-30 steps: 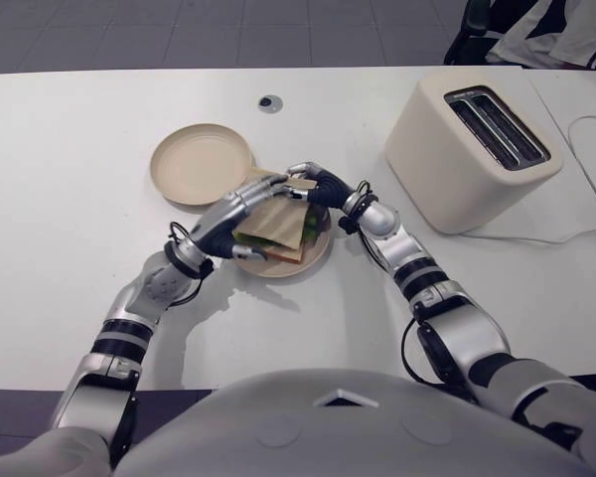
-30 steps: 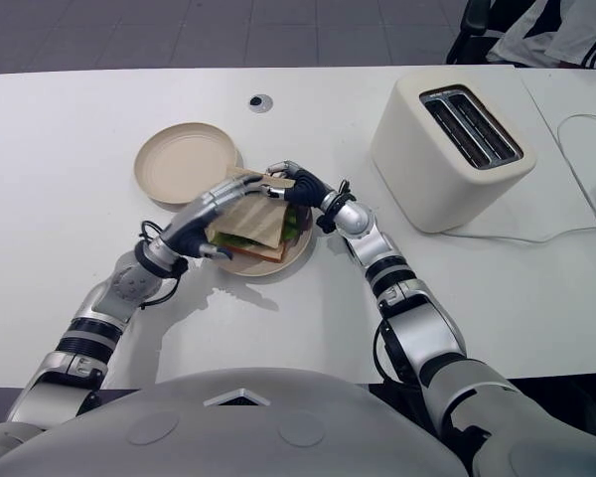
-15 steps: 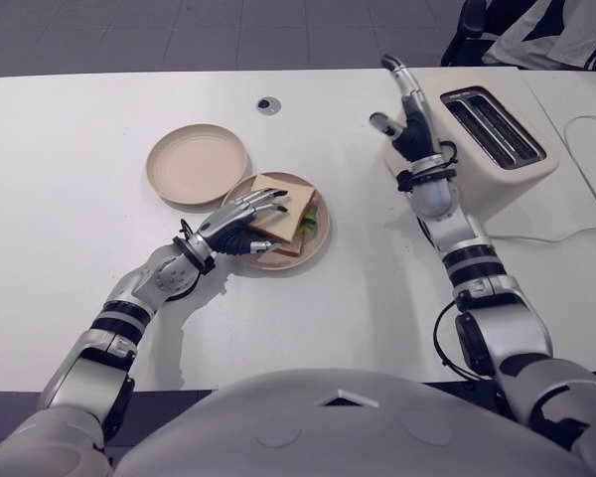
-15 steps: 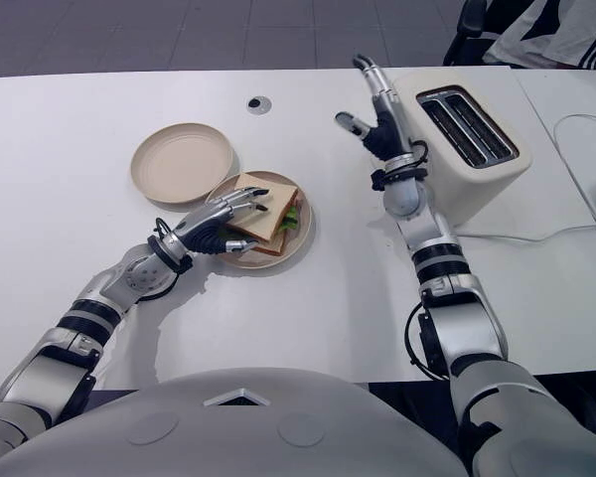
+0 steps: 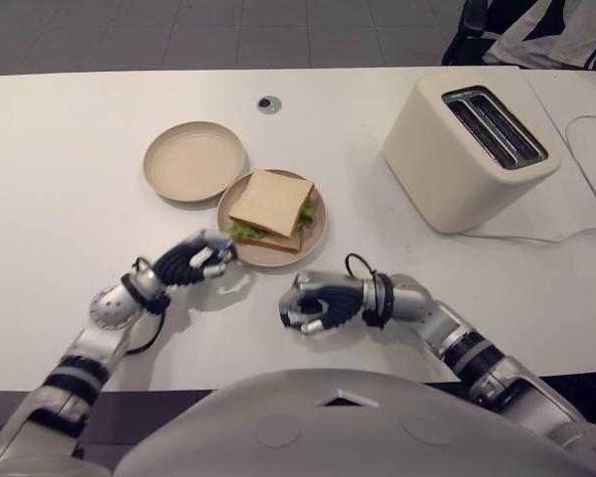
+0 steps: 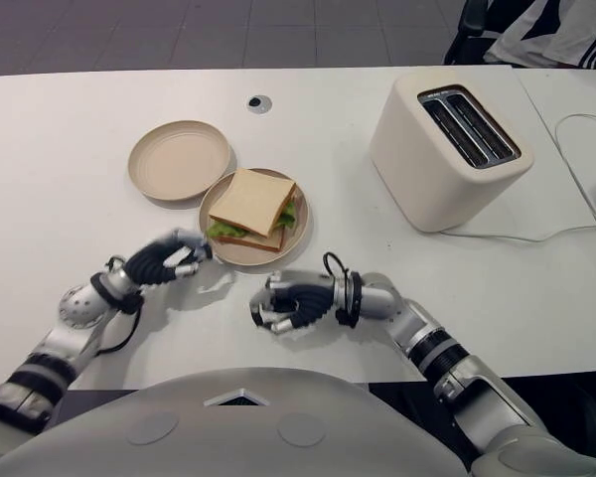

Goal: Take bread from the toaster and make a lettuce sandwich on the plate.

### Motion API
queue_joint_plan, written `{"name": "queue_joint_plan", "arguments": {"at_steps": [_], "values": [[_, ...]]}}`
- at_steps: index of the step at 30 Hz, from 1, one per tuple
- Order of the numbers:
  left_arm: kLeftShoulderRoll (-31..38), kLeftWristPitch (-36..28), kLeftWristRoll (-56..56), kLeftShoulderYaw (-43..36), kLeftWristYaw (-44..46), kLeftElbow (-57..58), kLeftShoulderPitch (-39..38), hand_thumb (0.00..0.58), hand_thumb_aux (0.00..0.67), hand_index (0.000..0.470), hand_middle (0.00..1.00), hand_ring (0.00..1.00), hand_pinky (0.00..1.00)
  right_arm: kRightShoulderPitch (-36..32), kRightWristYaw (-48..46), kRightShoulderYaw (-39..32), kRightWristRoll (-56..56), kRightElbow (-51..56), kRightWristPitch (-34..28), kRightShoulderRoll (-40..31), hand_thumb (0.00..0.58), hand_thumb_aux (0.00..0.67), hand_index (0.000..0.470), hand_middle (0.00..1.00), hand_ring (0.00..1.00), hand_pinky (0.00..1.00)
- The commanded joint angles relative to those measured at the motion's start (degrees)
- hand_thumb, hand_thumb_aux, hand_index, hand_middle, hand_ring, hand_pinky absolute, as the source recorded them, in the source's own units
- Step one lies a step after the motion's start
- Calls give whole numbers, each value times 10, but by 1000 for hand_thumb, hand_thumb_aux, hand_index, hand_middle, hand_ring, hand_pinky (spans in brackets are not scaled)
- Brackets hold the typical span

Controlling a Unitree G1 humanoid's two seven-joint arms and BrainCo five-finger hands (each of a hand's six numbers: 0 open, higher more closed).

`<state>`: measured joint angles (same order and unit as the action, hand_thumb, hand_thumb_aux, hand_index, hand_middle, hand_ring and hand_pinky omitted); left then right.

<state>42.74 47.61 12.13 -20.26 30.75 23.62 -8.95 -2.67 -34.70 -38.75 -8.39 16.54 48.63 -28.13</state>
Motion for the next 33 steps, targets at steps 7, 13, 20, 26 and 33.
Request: {"name": "queue_joint_plan", "arguments": {"at_steps": [7, 13, 20, 26, 33], "values": [[-144, -34, -260, -16, -125, 121, 129, 580, 670, 470, 1000, 1000, 1000, -67, 200, 85, -174, 117, -85, 75, 580, 670, 470, 1000, 1000, 1000], [-248, -33, -387, -38, -320, 274, 252, 580, 670, 470, 1000, 1000, 1000, -125, 388, 131, -252, 206, -181, 100, 580, 670, 470, 1000, 1000, 1000], [-250, 107, -268, 23, -351, 235, 207, 557, 536, 376, 0, 0, 0, -60, 328, 152, -89, 123, -42, 94, 0, 0, 0, 0, 0, 0], [-247, 120, 72, 5, -195, 17, 112, 0, 0, 0, 0, 0, 0, -40, 295, 271, 168, 24, -63, 127, 0, 0, 0, 0, 0, 0], [-318, 55, 37, 100, -213, 76, 127, 0, 0, 0, 0, 0, 0, -26, 314, 297, 99, 76, -87, 165, 0, 0, 0, 0, 0, 0]]}}
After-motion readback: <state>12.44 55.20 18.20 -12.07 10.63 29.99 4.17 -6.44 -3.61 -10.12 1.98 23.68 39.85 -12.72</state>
